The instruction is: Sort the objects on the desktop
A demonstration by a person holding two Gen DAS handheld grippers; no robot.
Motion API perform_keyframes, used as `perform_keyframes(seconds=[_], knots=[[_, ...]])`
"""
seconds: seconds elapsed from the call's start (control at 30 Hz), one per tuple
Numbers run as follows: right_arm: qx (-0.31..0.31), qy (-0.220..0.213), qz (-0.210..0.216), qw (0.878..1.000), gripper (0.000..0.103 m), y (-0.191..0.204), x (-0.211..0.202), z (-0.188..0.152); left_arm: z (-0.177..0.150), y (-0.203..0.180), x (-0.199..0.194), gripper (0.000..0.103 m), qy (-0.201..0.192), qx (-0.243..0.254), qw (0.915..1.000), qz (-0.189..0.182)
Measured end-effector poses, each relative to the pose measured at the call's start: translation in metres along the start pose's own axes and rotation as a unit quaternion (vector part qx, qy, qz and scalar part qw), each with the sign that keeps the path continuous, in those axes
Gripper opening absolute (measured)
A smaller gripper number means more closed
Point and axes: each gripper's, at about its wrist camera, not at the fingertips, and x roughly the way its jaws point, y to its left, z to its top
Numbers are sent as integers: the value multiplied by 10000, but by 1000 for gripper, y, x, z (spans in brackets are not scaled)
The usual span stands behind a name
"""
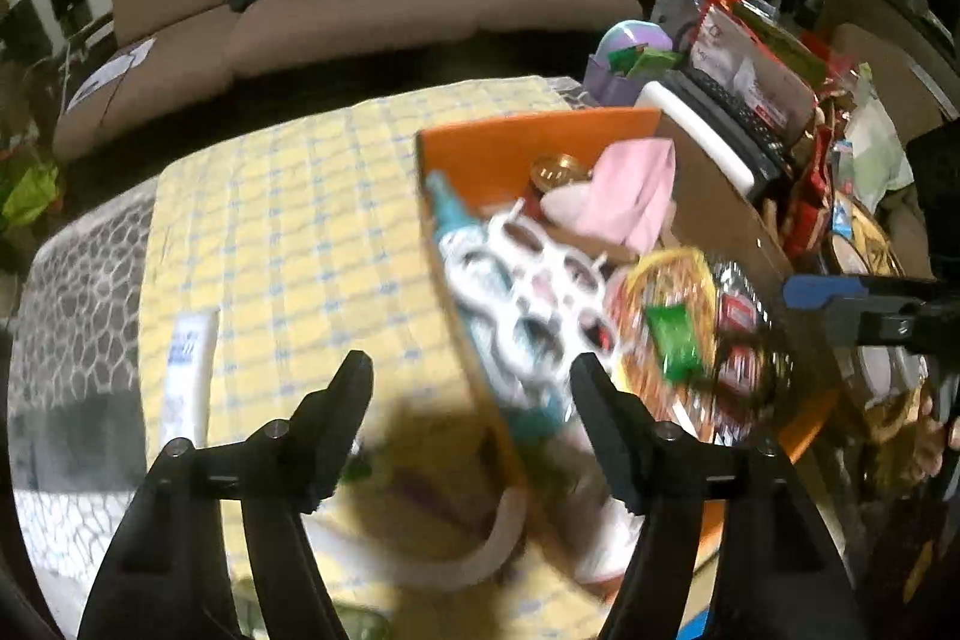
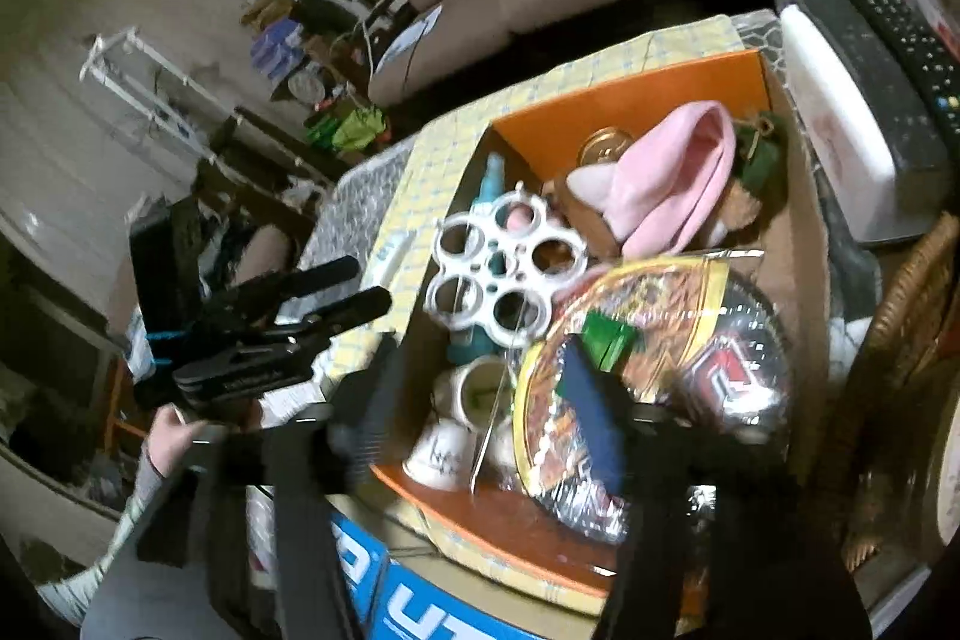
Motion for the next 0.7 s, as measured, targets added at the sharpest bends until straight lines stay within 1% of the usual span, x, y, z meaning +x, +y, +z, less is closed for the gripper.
perform_keyframes(seconds=[0.03,0.1,0.17,0.2,0.27,0.33,0.37,0.43,0.47,0.53,0.6,0.63,0.67,0.7], knots=[[-131,52,-28,9999,74,9,2,-4,-11,6,-6,85,-10,-59,10000,-17],[-308,96,-25,9995,80,23,2,-13,-29,19,-13,85,47,-172,9998,-131],[-419,108,1,9991,80,37,3,-20,-48,25,-18,85,87,-131,9996,-232],[-418,100,53,9991,80,44,3,-25,-57,24,-17,85,138,32,9996,-256],[-393,60,158,9991,80,56,2,-33,-75,15,-5,85,442,494,9976,-207],[-377,-74,129,9992,82,68,0,-42,-86,9,8,82,742,786,9939,-239],[-350,-137,146,9992,83,71,-2,-45,-90,6,12,80,813,862,9926,-277],[-154,-350,278,9989,89,79,-5,-52,-93,3,19,80,830,918,9916,-379],[-65,-453,320,9984,89,81,-6,-55,-91,2,24,80,806,867,9918,-475],[138,-683,411,9967,89,85,-6,-59,-86,2,30,79,718,677,9937,-530],[433,-892,569,9934,89,86,-4,-63,-83,1,38,78,696,660,9947,-372],[491,-885,580,9932,89,88,-3,-63,-82,2,43,69,695,668,9947,-362],[488,-777,571,9941,89,91,1,-63,-82,5,50,61,735,580,9942,-534],[474,-791,527,9943,89,93,2,-63,-83,8,55,34,798,486,9934,-670]])
